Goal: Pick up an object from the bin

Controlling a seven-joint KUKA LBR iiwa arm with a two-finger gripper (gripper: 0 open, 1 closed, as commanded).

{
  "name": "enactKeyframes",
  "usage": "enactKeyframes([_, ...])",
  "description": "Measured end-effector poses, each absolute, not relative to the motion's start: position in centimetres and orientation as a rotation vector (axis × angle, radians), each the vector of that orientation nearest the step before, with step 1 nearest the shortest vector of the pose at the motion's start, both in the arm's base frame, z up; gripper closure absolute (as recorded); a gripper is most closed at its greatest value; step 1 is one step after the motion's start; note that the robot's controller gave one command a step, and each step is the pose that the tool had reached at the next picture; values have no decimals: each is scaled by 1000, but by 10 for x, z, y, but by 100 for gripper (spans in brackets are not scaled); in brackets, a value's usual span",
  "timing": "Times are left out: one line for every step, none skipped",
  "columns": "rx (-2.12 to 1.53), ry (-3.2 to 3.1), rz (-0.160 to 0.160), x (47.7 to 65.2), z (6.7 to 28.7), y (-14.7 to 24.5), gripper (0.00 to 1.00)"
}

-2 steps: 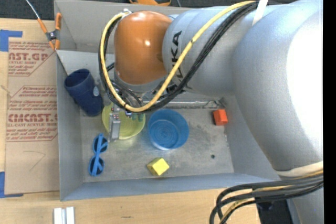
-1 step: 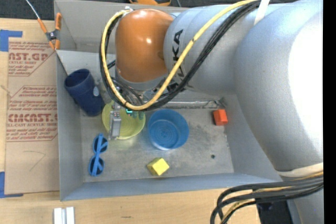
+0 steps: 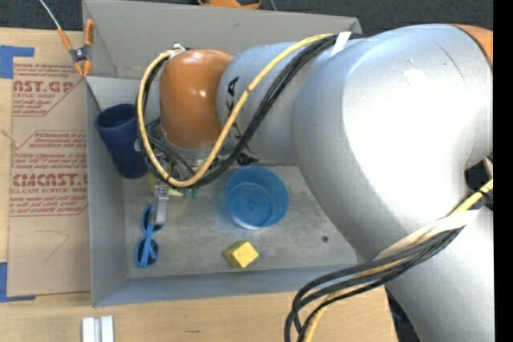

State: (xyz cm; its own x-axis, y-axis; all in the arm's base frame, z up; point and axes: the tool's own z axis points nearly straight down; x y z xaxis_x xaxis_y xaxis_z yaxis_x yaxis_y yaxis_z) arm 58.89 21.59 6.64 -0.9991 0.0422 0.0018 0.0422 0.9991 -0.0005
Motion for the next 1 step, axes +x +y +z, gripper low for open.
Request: enactKeyframes([-438,-3110,1,584,92,187,0])
